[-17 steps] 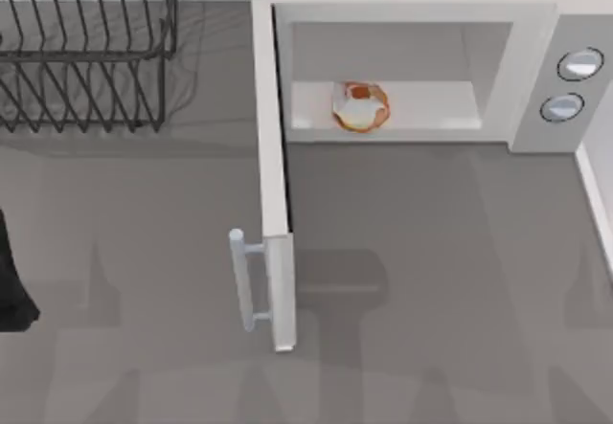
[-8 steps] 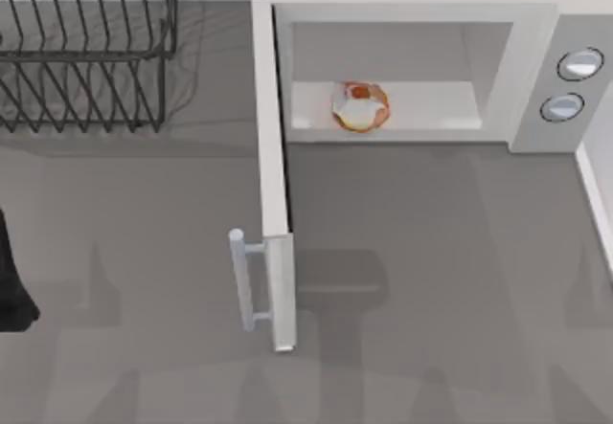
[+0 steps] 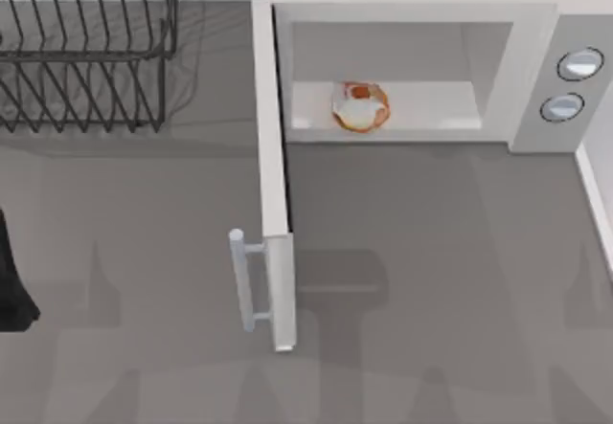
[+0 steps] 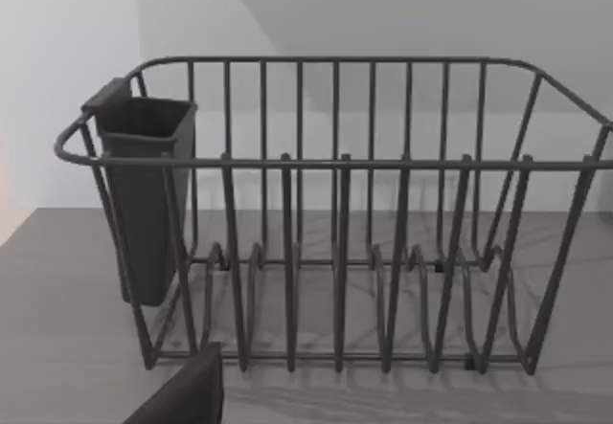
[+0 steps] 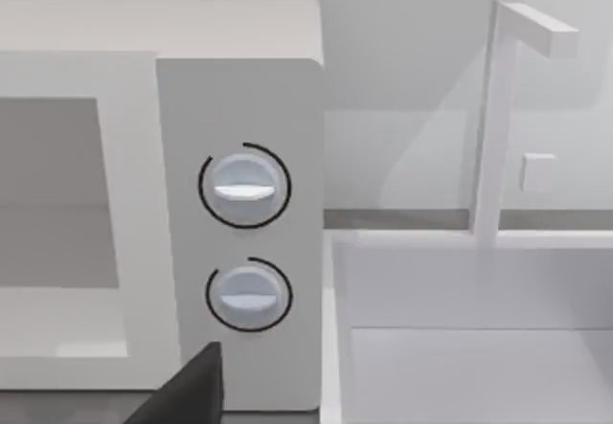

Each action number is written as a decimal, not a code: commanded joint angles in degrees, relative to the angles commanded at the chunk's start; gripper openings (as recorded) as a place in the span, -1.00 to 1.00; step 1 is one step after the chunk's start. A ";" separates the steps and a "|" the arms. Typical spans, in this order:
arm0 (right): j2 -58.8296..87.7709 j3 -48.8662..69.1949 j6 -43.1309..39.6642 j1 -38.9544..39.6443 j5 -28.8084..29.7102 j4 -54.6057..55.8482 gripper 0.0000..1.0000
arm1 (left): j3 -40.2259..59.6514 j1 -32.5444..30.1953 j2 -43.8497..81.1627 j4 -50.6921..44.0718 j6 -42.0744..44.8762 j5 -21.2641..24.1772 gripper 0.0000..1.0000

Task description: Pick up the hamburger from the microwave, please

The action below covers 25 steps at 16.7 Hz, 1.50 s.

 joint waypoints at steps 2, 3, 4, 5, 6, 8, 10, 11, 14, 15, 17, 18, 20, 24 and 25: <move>2.79 1.40 0.34 0.74 0.74 0.87 1.00 | 0.00 0.00 0.00 0.00 0.00 0.00 1.00; 5.03 2.52 0.60 1.34 1.33 1.56 1.00 | 0.00 0.00 0.00 0.00 0.00 0.00 1.00; 7.90 3.95 0.94 2.09 2.07 2.44 1.00 | 0.00 0.00 0.00 0.00 0.00 0.00 1.00; 11.29 5.64 1.33 2.97 2.93 3.49 1.00 | 0.00 0.00 0.00 0.00 0.00 0.00 1.00; 15.11 7.54 1.77 3.96 3.89 4.67 1.00 | 0.00 0.00 0.00 0.00 0.00 0.00 1.00; 23.94 11.93 2.76 6.23 6.10 7.41 1.00 | 0.00 0.00 0.00 0.00 0.00 0.00 1.00; 34.21 17.08 3.90 8.87 8.68 10.63 1.00 | 0.00 0.00 0.00 0.00 0.00 0.00 1.00; 39.75 19.87 4.51 10.30 10.08 12.39 1.00 | 0.00 0.00 0.00 0.00 0.00 0.00 1.00; 57.49 28.82 6.49 14.90 14.58 18.03 1.00 | 0.00 0.00 0.00 0.00 0.00 0.00 1.00; 63.68 31.95 7.18 16.50 16.16 20.01 1.00 | 0.00 0.00 0.00 0.00 0.00 0.00 1.00; 76.17 38.30 8.57 19.75 19.35 24.02 1.00 | 0.00 0.00 0.00 0.00 0.00 0.00 1.00; 82.40 41.47 9.26 21.37 20.95 26.04 1.00 | 0.00 0.00 0.00 0.00 0.00 0.00 1.00; 94.64 47.72 10.62 24.56 24.09 30.00 1.00 | 0.00 0.00 0.00 0.00 0.00 0.00 1.00; 117.01 59.19 13.07 30.37 29.79 37.29 1.00 | 0.00 0.00 0.00 0.00 0.00 0.00 1.00; 121.92 61.72 13.60 31.64 31.02 38.90 1.00 | 0.00 0.00 0.00 0.00 0.00 0.00 1.00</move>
